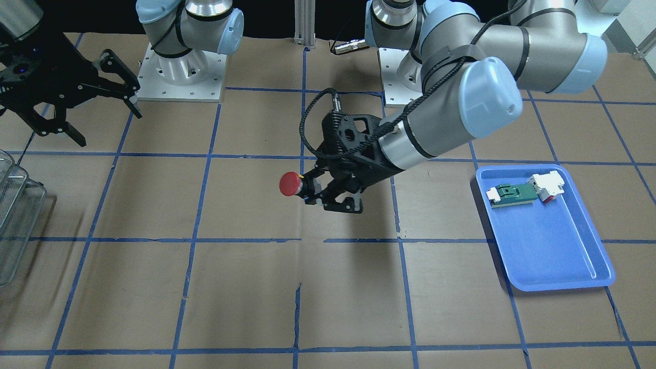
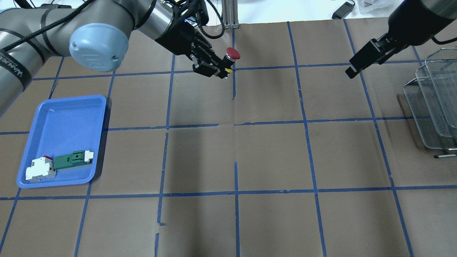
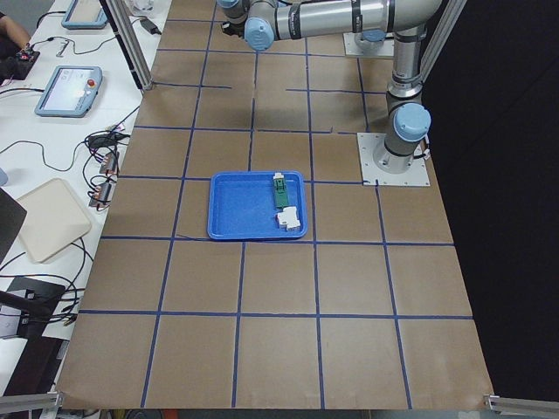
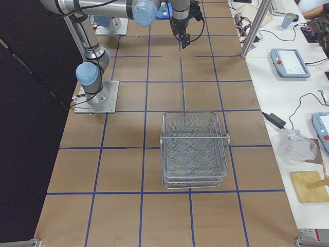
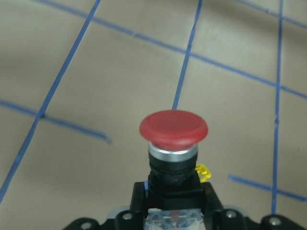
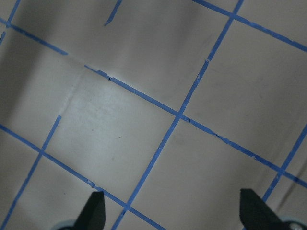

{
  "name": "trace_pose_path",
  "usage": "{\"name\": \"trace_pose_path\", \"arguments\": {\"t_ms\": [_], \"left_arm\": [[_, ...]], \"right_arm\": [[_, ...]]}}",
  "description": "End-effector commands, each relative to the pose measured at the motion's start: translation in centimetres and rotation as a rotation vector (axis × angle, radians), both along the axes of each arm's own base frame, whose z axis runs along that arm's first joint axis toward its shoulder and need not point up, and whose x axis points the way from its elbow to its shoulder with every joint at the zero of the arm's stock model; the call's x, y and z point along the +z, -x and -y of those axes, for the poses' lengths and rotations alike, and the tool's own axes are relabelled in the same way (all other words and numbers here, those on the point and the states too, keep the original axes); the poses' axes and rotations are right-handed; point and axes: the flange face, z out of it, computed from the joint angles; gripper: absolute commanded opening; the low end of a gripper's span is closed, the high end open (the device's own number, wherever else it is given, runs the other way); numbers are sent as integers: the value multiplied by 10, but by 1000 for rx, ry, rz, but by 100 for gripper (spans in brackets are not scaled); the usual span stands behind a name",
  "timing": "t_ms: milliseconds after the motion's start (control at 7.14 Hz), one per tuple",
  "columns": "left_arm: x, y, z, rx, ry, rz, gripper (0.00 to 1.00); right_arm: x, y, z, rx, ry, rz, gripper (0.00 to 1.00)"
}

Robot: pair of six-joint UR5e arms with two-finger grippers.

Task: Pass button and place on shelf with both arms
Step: 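Carry the button toward the right gripper while the right gripper approaches it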

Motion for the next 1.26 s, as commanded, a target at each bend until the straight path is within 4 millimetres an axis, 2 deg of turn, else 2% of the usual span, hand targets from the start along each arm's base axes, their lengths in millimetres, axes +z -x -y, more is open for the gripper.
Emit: {"name": "trace_pose_path", "arguments": {"t_ms": [0,140,420,560,700,840,1120], "left_arm": [[16,67,-16,-50,95,-135,0],[23,75,-19,-58,122,-162,0],[23,102,-29,-111,159,-229,0],[24,116,-42,-137,154,-238,0],[31,122,-48,-146,157,-253,0],[39,126,-60,-160,151,-284,0],[49,131,-73,-163,146,-289,0]], "right_arm": [[9,-6,-11,320,110,69,100],[8,-14,-25,457,102,128,100],[8,-16,-26,774,205,122,100],[12,-20,-28,793,232,133,100],[23,-22,-31,802,254,118,100],[34,-22,-24,813,308,79,100],[36,-36,-26,832,306,83,100]]}}
